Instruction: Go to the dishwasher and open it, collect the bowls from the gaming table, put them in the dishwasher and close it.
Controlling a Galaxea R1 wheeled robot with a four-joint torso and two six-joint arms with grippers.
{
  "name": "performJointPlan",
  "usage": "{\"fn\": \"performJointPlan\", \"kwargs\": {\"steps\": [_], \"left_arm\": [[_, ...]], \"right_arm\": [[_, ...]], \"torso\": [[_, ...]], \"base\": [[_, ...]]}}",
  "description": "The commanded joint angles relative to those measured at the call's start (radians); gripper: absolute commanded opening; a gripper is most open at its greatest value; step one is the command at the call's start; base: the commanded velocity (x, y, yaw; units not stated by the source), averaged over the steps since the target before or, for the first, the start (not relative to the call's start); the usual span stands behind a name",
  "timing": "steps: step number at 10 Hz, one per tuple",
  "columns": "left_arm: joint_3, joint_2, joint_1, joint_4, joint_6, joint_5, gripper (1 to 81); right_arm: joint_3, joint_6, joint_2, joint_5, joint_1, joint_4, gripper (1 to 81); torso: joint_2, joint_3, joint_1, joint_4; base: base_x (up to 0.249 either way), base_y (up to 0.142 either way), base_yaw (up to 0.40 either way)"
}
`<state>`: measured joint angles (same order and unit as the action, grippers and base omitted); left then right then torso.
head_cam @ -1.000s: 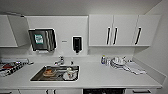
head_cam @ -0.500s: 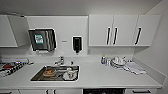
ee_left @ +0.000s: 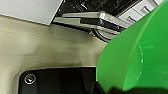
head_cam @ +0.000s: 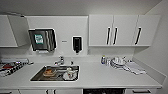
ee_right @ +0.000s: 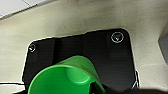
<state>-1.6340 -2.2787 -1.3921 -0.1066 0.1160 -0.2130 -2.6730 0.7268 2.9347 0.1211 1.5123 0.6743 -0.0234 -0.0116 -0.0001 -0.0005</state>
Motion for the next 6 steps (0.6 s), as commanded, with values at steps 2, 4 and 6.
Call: {"fn": "performJointPlan", "kwargs": {"steps": [2,4,6], "left_arm": [[0.133,0.177,0.175,-0.005,0.011,-0.033,1.0],[0.178,0.195,0.261,-0.001,0.011,0.028,1.0],[0.203,0.169,0.366,0.010,0.014,0.138,1.0]], "right_arm": [[-0.007,0.000,-0.013,-0.029,-0.068,0.004,1.0],[-0.007,0.000,-0.012,-0.029,-0.069,0.002,1.0],[-0.007,0.000,-0.012,-0.029,-0.071,0.002,1.0]], "torso": [[0.000,0.000,0.000,0.000],[0.000,0.000,0.000,0.000],[0.000,0.000,0.000,0.000]], "base": [[0.000,0.000,0.000],[0.000,0.000,0.000],[0.000,0.000,0.000]]}}
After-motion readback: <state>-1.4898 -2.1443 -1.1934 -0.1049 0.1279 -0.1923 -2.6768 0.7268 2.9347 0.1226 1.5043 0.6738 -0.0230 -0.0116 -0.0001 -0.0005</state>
